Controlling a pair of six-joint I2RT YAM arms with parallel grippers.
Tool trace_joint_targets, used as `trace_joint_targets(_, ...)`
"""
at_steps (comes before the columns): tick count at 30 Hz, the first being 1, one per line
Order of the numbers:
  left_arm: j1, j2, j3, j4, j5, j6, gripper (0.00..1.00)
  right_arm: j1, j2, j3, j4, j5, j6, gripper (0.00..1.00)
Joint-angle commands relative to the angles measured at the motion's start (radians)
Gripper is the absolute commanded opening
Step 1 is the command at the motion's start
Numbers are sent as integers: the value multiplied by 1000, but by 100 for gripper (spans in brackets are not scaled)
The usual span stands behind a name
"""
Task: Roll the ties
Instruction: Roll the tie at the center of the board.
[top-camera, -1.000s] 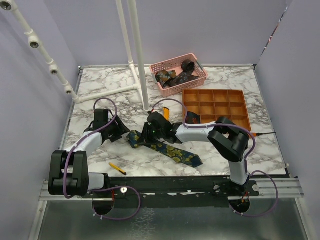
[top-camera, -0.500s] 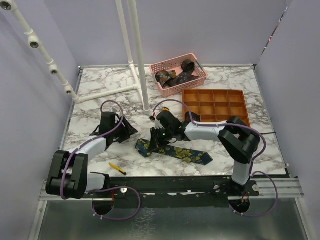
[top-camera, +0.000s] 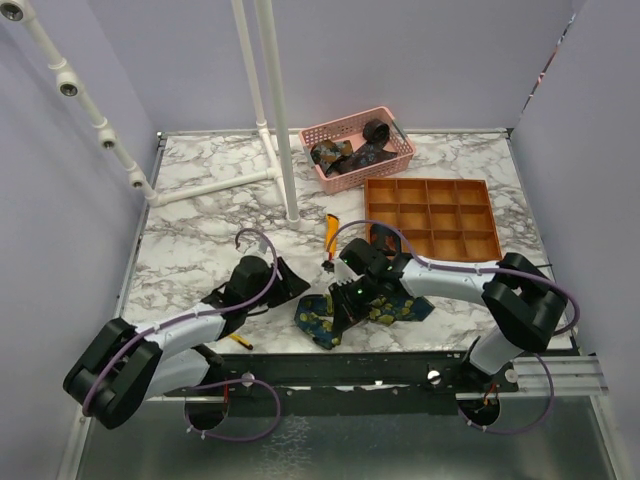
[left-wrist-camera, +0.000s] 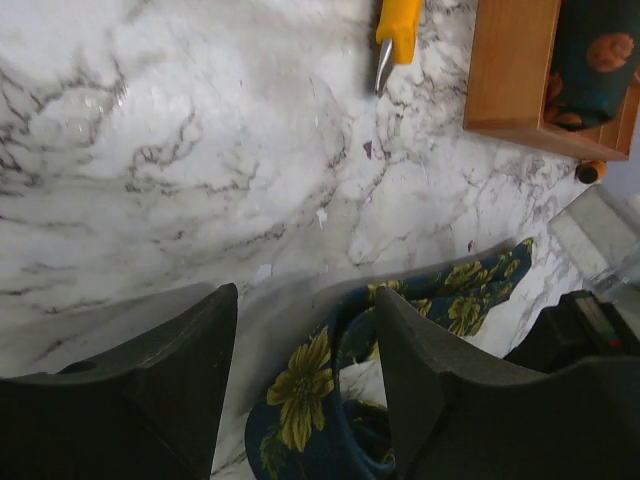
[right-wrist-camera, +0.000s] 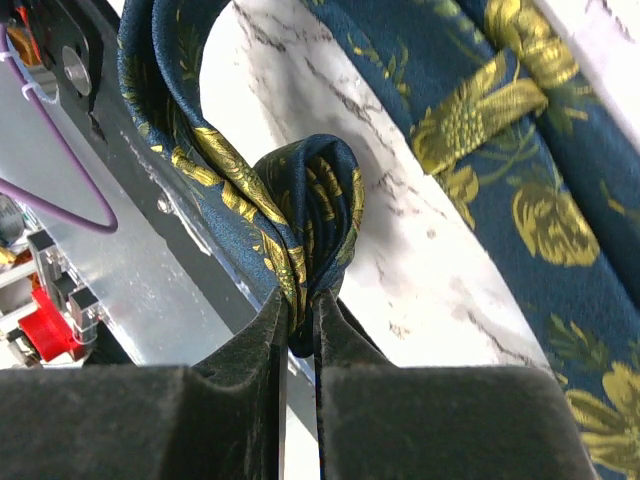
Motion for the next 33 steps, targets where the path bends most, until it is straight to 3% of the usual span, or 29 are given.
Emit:
trace_joint_targets(1, -77, -74, -102, 78, -106, -100, 58, 5, -56, -24, -50, 47, 13, 10)
trace_joint_targets(12, -79, -380, -109, -206, -396, -98, 62, 1, -4, 88, 102, 114, 61, 10)
trace_joint_targets(22, -78, -342, -98, -247, -403, -79, 62, -5, 170, 283, 49, 96, -69, 10)
trace_joint_targets(33, -73, -303, -94, -264, -447, -89, 63, -48, 305, 384, 42, 113, -210, 10)
